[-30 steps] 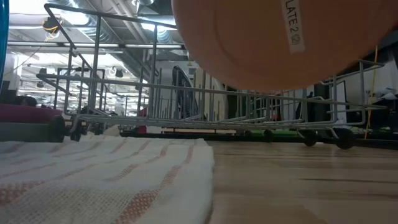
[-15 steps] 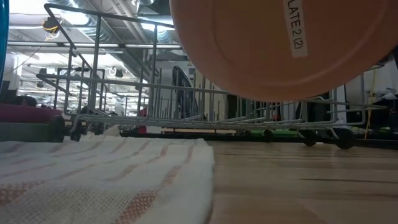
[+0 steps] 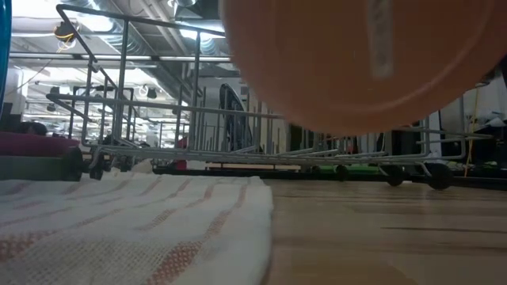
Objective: Sort dishes
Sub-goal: Put the light orange plate into the dish rack
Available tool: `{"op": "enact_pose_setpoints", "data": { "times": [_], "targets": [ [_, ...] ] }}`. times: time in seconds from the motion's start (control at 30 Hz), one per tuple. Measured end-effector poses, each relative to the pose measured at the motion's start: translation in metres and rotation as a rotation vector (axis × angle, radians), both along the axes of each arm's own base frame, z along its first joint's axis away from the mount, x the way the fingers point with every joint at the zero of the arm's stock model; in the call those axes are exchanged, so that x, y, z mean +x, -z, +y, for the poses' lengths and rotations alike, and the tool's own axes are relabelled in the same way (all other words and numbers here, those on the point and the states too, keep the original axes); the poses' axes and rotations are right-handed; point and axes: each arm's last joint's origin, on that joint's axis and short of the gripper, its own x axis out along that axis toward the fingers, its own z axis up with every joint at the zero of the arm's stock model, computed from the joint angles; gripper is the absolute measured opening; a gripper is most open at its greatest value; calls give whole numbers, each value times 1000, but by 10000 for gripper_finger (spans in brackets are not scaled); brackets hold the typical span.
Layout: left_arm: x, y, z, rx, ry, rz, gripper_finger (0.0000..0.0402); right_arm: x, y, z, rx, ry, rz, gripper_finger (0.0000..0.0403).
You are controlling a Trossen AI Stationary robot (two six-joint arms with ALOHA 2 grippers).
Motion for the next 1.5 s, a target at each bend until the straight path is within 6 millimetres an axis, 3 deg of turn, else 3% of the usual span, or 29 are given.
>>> {"op": "enact_pose_setpoints", "data": {
  "times": [0.2,0.4,0.7,0.97,1.2,1.5],
  "targets": [
    [11,-13,3,-157,-32,-104,10,-32,-33,-16,-151,52,-145,129],
    [27,-32,16,-405,-71,-221,5,-66,-69,-27,-176,21,-325,129],
    [48,-56,56,-699,-236,-382,5,-122,-119,-53,-305,-56,-652,129],
    [57,-77,97,-976,-532,-601,5,-151,-145,-90,-393,-72,-800,129],
    [59,-77,123,-1092,-896,-743,6,-176,-134,-125,-459,-19,-838,129],
    [70,-64,162,-1278,-1105,-844,6,-198,-83,-158,-526,171,-891,129]
  ]
}}
